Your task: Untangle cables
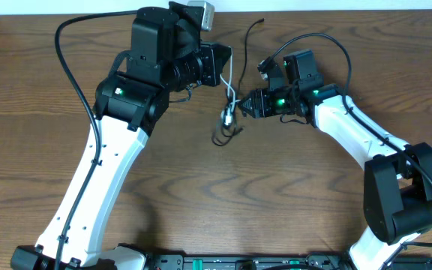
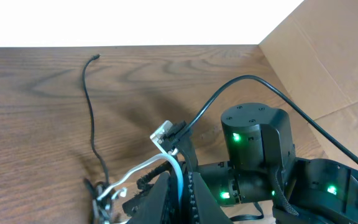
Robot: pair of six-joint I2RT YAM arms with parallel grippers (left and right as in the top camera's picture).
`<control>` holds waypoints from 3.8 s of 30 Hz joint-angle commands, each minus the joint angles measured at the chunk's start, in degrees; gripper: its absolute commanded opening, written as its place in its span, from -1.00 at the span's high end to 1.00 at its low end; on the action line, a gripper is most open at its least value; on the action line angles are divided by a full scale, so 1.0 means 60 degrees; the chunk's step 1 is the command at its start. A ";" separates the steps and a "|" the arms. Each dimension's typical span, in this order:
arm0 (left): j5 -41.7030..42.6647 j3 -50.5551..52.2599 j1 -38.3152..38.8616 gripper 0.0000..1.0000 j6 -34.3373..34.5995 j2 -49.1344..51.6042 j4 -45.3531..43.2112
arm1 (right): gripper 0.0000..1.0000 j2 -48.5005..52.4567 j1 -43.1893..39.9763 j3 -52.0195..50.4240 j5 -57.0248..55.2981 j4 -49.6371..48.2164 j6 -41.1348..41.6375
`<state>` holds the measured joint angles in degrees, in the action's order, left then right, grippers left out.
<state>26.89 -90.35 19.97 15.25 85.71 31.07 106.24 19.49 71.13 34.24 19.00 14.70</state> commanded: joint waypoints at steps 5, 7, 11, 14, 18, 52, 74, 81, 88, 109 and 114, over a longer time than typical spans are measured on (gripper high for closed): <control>0.0131 -0.0124 -0.0029 0.85 0.0087 -0.0124 -0.0051 | -0.05 0.0131 0.0259 -0.0011 0.0113 -0.0080 0.0164; 0.0131 -0.0124 -0.0029 0.85 0.0087 -0.0124 -0.0055 | -0.06 0.0131 0.0321 -0.0011 0.0106 -0.0208 0.0240; 0.0131 -0.0124 -0.0029 0.85 0.0087 -0.0124 -0.0055 | 0.03 0.0135 0.0397 -0.0011 0.0036 -0.0634 0.0798; 0.0131 -0.0124 -0.0029 0.85 0.0087 -0.0124 -0.0051 | 0.08 0.0178 0.0397 -0.0011 -0.0295 -0.0860 0.1351; 0.0131 -0.0124 -0.0029 0.85 0.0087 -0.0124 -0.0051 | 0.04 0.0448 0.0401 -0.0011 -0.0342 -0.1220 0.1869; 0.0084 -0.0124 -0.0033 0.85 0.0076 -0.0124 0.0302 | 0.98 0.2557 0.1330 -0.0007 -0.0189 -0.2022 0.3617; -0.0663 -0.0127 -0.2193 0.85 0.0335 -0.2390 -0.2426 | 0.98 0.2612 0.0681 -0.0007 -0.0685 -0.1195 0.3825; -0.0590 -0.0124 -0.2280 0.85 0.0342 -0.2718 -0.1654 | 0.98 0.2597 0.0379 -0.0004 -0.0291 -0.1173 0.3730; -0.0576 -0.0124 -0.2025 0.85 0.0331 -0.1650 0.0510 | 0.98 0.2029 -0.0284 0.0018 0.2007 -0.1351 0.1614; 0.2269 -0.0124 -0.0725 0.36 0.0331 0.2255 0.0856 | 0.98 0.0670 -0.0634 0.0018 0.0448 0.0098 0.0765; 0.2069 0.0040 -0.0488 0.27 -0.0229 0.2273 0.1031 | 0.98 0.0670 -0.0634 0.0018 0.0277 0.0204 0.0772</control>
<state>39.09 -90.67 16.08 17.04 99.55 36.27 110.34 15.97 71.24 38.79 20.08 17.76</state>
